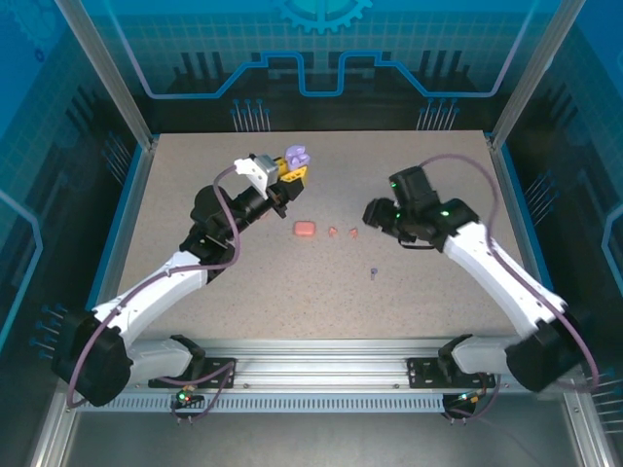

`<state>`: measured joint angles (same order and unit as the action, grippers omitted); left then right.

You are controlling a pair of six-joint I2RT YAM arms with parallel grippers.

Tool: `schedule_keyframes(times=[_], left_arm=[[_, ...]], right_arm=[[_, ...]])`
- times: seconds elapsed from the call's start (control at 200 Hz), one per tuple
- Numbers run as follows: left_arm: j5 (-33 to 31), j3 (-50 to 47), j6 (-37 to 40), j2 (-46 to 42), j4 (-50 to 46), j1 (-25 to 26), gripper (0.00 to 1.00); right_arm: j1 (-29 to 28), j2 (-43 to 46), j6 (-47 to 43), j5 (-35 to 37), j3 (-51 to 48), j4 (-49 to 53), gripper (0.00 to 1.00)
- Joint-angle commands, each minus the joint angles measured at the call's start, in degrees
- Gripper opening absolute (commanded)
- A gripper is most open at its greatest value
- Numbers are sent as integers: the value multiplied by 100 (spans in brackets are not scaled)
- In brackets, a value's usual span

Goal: Insert wireless bluetooth earbuds into charging case

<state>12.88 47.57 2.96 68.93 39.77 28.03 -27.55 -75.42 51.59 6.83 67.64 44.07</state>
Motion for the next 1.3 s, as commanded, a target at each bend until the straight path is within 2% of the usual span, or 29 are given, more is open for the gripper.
schedule_keyframes(times=[0.0,0.08,0.34,0.59,1.296], left_arm=[[-75,-124,-28,-244,286,41,0],[-98,-175,-14,-328,251,37,0],[-102,-288,-41,-441,216,39,0],[-104,-257,-33,-424,213,44,0],[-41,-123,-33,-366,112,45,0]], right_arm=[[-22,-320,546,560,-233,759,56],[-146,-649,570,773,-324,843,56],[-443,-1646,285,597,-325,562,49],[-597,-2502,106,457,-213,352,47],[-400,-2801,-102,478,-540,-70,38]])
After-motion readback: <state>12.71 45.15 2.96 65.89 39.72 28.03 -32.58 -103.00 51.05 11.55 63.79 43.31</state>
